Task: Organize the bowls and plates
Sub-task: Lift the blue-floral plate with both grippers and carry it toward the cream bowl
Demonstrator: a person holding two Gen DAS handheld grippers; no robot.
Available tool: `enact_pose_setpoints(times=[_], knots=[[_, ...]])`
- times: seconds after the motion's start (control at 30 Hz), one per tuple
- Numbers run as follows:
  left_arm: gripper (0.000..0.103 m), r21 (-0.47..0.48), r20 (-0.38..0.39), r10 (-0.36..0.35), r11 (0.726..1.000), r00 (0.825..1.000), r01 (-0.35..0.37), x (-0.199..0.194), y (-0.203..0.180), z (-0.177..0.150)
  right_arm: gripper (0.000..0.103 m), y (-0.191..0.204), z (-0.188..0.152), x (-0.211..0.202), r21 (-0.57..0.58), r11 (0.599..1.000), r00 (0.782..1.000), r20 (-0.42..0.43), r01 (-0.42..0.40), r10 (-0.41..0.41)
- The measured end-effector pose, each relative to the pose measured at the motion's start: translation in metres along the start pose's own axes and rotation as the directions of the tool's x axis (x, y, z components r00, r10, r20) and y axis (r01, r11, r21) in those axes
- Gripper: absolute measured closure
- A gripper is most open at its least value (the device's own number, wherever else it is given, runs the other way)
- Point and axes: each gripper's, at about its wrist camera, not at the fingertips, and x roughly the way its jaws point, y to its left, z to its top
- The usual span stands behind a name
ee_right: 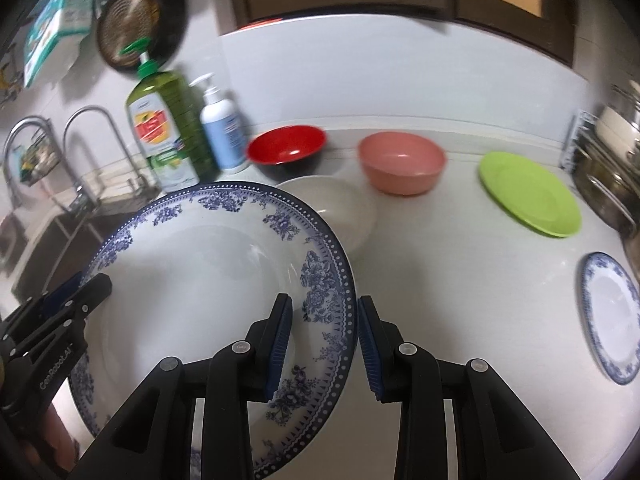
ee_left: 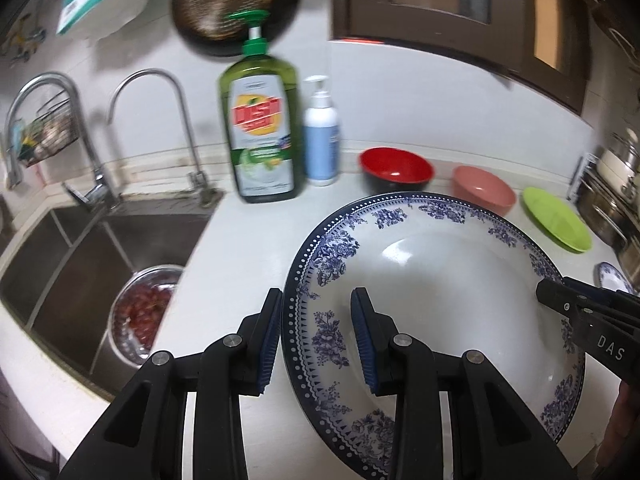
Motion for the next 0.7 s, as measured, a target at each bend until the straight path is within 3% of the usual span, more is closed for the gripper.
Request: enact_pose_setpoints(times=[0.33, 0.7], knots=[[0.068, -0.041, -0.074, 0.081, 0.996, 0.994, -0.085, 0.013, 0.047, -0.021, 0.069, 0.045, -0.011, 0.036, -0.055, 0.996, 0.995, -0.077, -0.067, 0.062], [0.068, -0.05, -0.148, 0.076, 0.995, 0.986, -0.084, 0.046, 0.06, -0.04, 0.069, 0.06, -0.027, 0.071, -0.055, 0.997, 0.986, -0.159, -0.058, 0.049]])
